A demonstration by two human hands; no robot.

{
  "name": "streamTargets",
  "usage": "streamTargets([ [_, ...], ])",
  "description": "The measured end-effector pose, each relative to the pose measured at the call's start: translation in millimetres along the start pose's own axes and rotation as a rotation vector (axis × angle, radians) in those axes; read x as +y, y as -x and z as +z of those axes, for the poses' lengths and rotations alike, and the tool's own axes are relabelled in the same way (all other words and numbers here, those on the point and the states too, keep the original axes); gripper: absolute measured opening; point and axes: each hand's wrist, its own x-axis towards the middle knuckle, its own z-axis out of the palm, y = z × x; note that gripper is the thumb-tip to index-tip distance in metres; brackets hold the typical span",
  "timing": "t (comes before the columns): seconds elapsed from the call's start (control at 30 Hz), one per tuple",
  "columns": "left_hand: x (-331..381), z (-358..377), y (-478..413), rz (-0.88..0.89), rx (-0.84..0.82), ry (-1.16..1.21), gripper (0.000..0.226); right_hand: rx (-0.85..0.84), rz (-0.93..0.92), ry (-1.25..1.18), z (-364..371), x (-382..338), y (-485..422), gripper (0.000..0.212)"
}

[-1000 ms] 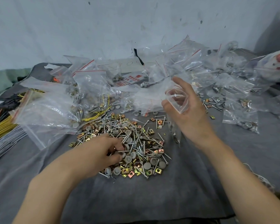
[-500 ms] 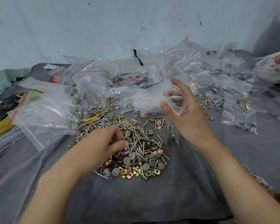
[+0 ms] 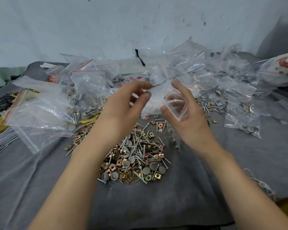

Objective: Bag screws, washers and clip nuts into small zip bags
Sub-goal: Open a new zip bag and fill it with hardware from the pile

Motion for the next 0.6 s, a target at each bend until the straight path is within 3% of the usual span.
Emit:
streamTargets([
  [0.2,17,13,-16,0.084,-0.015,0.050,0.008,0.000,-0.001,-0.015,4,1,-3,0.065],
  [0.37,19,20,-17,0.132,-0.072,0.019,0.014,-0.022,-0.005,-0.008,3,1,-7,0.067],
  [0.6,11,7,-19,0.084,0.021,0.035,0.018,-0.004,0.009,-0.030,3,1,-4,0.066],
])
